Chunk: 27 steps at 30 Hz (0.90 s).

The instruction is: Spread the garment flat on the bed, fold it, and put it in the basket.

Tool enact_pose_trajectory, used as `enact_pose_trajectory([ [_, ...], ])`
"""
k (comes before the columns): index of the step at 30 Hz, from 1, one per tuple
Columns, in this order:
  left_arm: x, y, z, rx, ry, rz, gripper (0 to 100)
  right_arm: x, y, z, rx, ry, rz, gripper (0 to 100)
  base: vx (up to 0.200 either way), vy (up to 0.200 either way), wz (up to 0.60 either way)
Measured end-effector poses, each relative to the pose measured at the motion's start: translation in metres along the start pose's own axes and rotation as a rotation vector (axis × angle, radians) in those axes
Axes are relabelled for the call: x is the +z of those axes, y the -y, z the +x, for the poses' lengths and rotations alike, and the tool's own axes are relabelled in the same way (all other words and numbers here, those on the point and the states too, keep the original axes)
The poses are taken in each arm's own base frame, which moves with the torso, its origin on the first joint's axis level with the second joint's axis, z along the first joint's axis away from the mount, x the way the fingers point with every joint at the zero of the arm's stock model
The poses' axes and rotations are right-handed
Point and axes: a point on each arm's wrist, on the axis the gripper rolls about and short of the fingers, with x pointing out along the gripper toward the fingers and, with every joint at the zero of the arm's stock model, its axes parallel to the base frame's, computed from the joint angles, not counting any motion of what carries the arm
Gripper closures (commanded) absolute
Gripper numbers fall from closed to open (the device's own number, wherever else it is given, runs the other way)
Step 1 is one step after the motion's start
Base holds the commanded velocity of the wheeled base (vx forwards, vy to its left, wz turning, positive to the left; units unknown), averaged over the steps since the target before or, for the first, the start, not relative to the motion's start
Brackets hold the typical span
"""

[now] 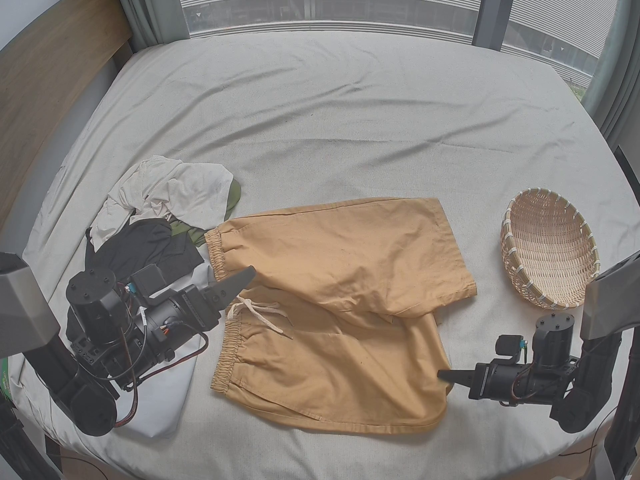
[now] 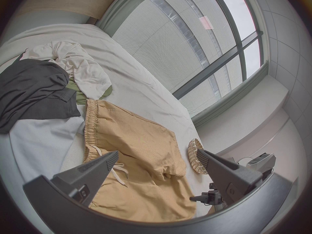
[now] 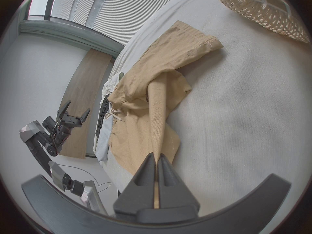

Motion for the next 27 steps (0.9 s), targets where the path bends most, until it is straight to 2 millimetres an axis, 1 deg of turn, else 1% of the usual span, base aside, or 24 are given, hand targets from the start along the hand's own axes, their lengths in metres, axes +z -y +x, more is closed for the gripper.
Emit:
enact_pose_trajectory([
  [5, -0.001, 0.0, 0.0, -0.001, -0.003, 0.0, 0, -0.006, -0.016, -0.007, 0.041, -0.021, -0.034, 100, 0.0, 0.0, 0.0],
  [9, -0.001, 0.001, 0.001, -0.004, -0.005, 0.0, 0, -0.005, -0.026, -0.001, 0.083, -0.021, -0.067, 100, 0.0, 0.0, 0.0],
  [12, -0.002, 0.001, 0.001, -0.003, -0.006, 0.001, 0, -0.002, -0.029, 0.011, 0.106, -0.016, -0.086, 100, 0.0, 0.0, 0.0],
  [18, -0.002, 0.0, 0.0, 0.001, -0.009, -0.001, 0, 0.005, -0.027, 0.042, 0.133, 0.0, -0.111, 100, 0.0, 0.0, 0.0],
  [20, -0.002, 0.0, 0.0, 0.001, -0.01, -0.001, 0, 0.006, -0.027, 0.048, 0.138, 0.005, -0.114, 100, 0.0, 0.0, 0.0],
  [21, -0.003, 0.0, 0.0, 0.002, -0.01, -0.001, 0, 0.007, -0.026, 0.051, 0.142, 0.008, -0.118, 0, 0.0, 0.0, 0.0],
  [27, -0.004, -0.002, 0.001, 0.008, -0.017, -0.004, 0, 0.012, -0.026, 0.062, 0.155, 0.024, -0.127, 0, 0.0, 0.0, 0.0],
])
